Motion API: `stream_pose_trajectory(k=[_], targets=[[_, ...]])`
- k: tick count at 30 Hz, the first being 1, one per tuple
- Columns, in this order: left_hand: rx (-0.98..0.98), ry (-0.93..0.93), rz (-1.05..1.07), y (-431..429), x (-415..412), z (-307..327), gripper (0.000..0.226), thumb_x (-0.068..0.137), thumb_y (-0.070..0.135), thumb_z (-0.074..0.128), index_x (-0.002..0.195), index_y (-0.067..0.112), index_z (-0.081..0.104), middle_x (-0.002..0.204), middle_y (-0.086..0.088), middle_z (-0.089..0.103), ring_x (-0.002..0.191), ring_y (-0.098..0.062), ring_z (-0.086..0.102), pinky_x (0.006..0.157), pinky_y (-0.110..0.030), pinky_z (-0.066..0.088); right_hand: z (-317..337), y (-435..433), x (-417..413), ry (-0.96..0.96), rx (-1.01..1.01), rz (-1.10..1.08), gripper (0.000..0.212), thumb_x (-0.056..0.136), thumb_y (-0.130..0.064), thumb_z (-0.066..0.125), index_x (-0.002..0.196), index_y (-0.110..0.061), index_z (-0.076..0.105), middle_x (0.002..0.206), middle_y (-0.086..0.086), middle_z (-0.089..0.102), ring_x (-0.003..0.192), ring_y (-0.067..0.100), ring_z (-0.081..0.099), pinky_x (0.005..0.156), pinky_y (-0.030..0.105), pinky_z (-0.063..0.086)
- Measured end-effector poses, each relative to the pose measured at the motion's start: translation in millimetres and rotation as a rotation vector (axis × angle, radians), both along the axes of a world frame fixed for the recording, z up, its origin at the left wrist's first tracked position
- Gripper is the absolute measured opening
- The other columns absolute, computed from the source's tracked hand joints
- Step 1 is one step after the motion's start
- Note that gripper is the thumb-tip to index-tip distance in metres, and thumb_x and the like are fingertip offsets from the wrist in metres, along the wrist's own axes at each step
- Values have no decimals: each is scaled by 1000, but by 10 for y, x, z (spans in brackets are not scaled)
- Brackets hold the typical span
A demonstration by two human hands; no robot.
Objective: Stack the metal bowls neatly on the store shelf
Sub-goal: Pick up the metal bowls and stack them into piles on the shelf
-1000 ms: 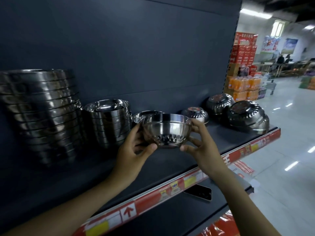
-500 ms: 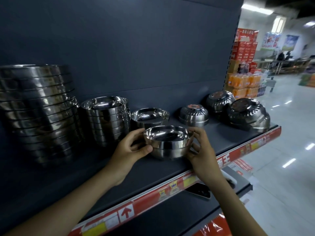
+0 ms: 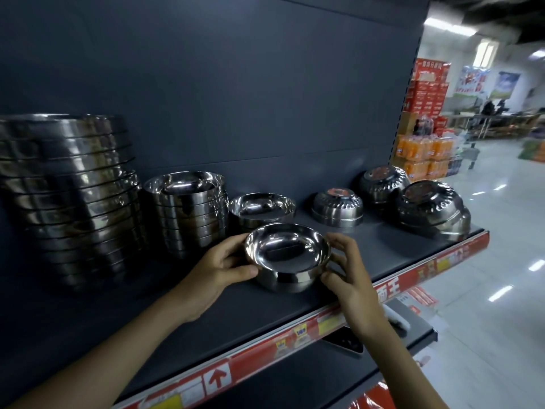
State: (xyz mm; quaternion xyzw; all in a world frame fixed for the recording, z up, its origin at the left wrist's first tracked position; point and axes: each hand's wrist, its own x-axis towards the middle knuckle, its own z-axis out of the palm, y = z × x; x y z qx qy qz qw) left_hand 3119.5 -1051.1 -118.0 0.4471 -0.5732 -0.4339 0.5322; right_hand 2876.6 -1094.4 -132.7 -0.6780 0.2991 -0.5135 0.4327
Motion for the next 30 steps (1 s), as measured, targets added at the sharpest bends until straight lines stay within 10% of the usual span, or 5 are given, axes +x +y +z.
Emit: stream_pose_trajectory(k=[14,20,30], targets=[[-605,-297,506,169,-26,223,79,81,65,63,145,23,44,138,3,52,123,-23,58,96,-48,52,343,33,634,-427,-323,-104,57,74,5,40,124,-23,41,119,-13,55,111,8,53,89,16,45],[-835,-299,746,195,253,452,64,93,57,52,145,22,38,141,-3,51,126,-28,55,99,-48,49,719,-45,1274,-496,-469,-47,50,76,12,34,115,-19,41,104,-9,52,88,-3,51,77,12,43],[-826,-142,870,68,425,518,56,93,22,60,143,13,36,147,-6,48,137,-18,48,110,-43,43,836,-363,1893,-339,-577,84,69,91,-30,48,152,-7,24,147,-14,43,135,12,47,105,23,39]])
